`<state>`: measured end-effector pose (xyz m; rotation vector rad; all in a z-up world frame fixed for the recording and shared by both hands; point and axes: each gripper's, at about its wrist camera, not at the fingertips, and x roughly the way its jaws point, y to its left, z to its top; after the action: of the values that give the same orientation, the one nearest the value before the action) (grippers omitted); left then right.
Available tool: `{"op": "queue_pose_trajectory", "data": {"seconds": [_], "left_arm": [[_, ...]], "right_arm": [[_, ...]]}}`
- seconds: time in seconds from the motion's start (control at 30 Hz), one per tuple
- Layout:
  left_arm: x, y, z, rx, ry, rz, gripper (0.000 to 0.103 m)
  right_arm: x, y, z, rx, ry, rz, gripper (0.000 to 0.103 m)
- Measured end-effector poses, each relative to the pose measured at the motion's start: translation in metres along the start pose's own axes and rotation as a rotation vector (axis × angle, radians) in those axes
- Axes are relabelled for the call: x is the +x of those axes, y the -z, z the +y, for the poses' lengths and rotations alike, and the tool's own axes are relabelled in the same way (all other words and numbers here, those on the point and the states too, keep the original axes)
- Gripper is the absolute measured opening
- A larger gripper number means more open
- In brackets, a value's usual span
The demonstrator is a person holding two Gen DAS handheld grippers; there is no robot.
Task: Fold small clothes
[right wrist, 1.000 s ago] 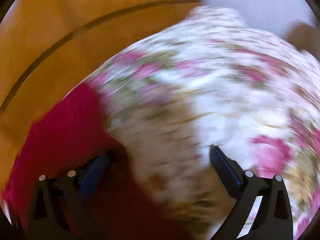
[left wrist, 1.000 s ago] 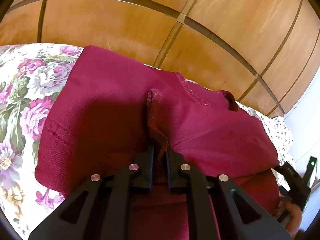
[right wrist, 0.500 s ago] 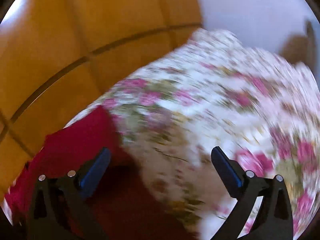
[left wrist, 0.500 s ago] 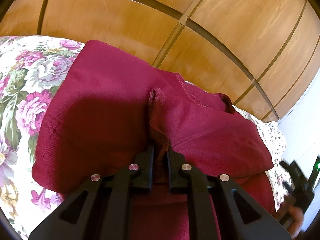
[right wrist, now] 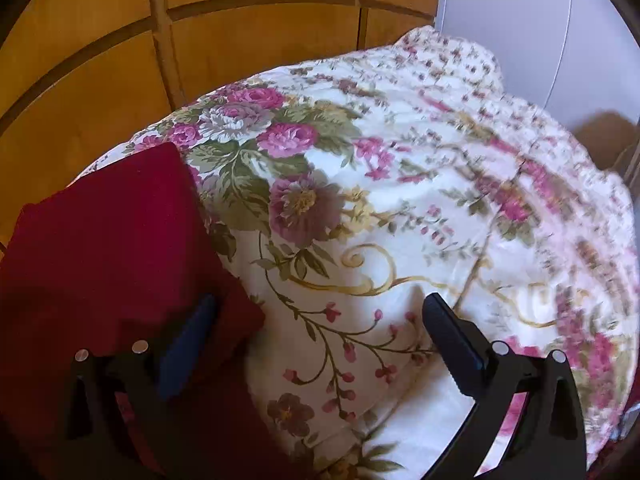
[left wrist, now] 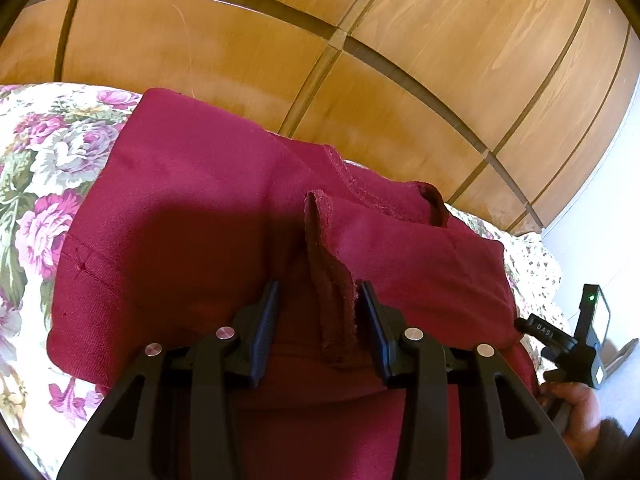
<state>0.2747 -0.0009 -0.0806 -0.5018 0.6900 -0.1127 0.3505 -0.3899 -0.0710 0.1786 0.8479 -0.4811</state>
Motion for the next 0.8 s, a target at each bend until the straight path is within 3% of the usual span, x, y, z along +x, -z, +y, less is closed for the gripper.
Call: {"op": "queue_pose_trajectory", "data": {"seconds": [0.03, 0.07, 0.17, 0.27, 0.37, 0.43, 0.53, 0.8], "left_arm": [[0.0, 0.0, 0.0, 0.0, 0.0, -0.001, 0.04], [0.0, 0.001, 0.0, 0.002, -0.002, -0.002, 0.04], [0.0, 0.002, -0.002, 0.011, -0.011, -0.006, 0.04], [0.0, 0.002, -0.003, 0.014, -0.014, -0.007, 0.04], [0.0, 0.002, -0.003, 0.016, -0.015, -0.008, 0.04], [0.001, 0.003, -0.002, 0.018, -0.016, -0.008, 0.04], [0.003, 0.003, -0.003, 0.026, -0.02, -0.008, 0.04], [0.006, 0.003, 0.003, 0.012, 0.001, -0.006, 0.04]], "right_arm": [[-0.009, -0.001, 0.001, 0.007, -0.002, -0.047, 0.101], [-0.022, -0.002, 0.005, 0.014, -0.054, -0.113, 0.101], [-0.037, -0.01, 0.024, -0.041, -0.222, -0.198, 0.101], [-0.021, -0.016, 0.045, -0.083, -0.356, -0.144, 0.101], [0.011, -0.024, 0.062, -0.084, -0.465, -0.027, 0.101], [0.041, -0.025, 0.071, -0.098, -0.398, 0.1, 0.101], [0.053, -0.03, 0.072, -0.079, -0.339, 0.113, 0.101], [0.027, -0.021, 0.048, -0.03, -0.354, 0.067, 0.101]]}}
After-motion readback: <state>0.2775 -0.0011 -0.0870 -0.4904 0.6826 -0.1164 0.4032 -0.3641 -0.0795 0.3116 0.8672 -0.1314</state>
